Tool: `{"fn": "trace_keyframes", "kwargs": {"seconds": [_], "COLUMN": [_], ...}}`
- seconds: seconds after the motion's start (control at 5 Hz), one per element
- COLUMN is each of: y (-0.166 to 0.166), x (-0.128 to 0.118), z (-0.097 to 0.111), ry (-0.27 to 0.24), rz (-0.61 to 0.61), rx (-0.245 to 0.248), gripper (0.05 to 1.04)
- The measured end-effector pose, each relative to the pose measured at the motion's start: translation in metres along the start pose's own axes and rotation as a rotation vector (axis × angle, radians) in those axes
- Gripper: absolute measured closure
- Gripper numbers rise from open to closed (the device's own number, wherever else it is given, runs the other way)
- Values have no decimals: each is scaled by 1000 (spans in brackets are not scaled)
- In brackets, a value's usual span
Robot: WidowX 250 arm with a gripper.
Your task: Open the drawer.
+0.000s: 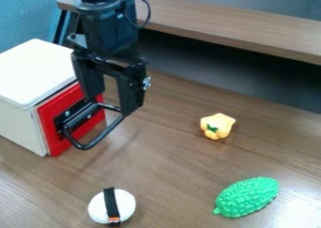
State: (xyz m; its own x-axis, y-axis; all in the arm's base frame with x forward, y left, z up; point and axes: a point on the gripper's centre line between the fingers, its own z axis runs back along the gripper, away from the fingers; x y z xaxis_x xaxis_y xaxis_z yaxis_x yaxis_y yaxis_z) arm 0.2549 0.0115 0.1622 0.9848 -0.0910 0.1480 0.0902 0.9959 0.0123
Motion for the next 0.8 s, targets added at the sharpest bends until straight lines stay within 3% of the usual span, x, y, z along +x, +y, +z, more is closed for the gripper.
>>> {"fn": "trace_keyframes", "kwargs": {"seconds": [0.2,0.4,0.8], "y": [0,-6,0], "x": [0,7,24], "z": [-6,-33,-64], "ry": [21,82,122], "rz": [6,11,29], "rx": [-3,-10,26], "gripper": [85,85,85]}}
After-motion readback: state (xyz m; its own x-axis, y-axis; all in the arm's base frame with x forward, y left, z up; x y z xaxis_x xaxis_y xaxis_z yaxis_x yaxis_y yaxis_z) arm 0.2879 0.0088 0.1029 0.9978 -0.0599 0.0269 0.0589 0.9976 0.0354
